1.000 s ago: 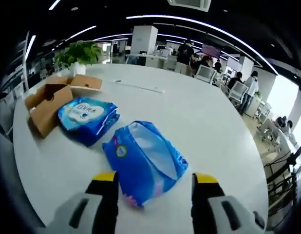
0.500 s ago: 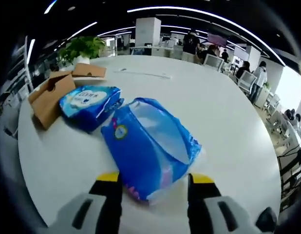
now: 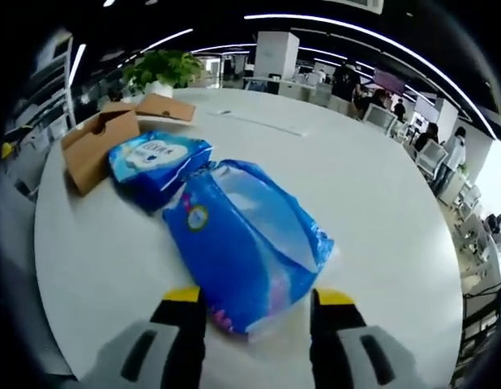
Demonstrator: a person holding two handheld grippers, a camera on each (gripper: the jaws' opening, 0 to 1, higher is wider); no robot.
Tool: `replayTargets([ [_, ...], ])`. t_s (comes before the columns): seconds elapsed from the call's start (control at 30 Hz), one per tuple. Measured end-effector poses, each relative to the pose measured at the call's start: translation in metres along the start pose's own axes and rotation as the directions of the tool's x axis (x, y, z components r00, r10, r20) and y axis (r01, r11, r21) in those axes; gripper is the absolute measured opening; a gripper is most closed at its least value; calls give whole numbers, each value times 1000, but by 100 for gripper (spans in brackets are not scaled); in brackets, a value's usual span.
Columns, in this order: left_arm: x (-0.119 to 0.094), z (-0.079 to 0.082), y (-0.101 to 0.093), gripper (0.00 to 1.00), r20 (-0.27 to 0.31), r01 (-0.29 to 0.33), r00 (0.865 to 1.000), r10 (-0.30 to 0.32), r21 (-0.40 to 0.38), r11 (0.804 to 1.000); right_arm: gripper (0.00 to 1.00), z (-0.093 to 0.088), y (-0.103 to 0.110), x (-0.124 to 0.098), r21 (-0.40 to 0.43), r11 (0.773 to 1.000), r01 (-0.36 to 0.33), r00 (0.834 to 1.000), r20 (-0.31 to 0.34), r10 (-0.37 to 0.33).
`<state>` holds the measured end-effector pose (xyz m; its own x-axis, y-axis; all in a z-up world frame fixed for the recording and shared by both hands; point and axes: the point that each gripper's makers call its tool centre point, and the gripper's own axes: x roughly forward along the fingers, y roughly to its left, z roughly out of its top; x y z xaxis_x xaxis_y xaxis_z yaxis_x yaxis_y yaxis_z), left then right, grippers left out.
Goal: Operate the shoe box by opening the lid, removing the specified soft item, and placing it in the target area until the item is outside and the box remains undamaged.
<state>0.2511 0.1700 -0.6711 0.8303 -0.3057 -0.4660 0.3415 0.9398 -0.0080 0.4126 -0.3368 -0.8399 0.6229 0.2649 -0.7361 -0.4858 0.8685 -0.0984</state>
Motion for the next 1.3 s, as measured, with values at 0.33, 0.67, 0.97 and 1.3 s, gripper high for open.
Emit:
replayTargets([
  [0.33,0,-1,3,92,-6,-16,1000,16,1,1000,50,5,-5,7,-91,994,-60,998,-25,58],
  [0.67,-1,-2,7,92,-11,-34,999,34,-8,999,46,8,-15,14,-161,982,-95,994,-66,85],
  [0.97,0,-4,9,92,-22,-40,999,40,-5,999,46,12,-17,19,-159,982,-103,993,-67,94],
  [1.3,0,-5,12,92,-23,-49,999,48,-3,999,45,16,-18,22,-185,975,-120,991,-79,107],
])
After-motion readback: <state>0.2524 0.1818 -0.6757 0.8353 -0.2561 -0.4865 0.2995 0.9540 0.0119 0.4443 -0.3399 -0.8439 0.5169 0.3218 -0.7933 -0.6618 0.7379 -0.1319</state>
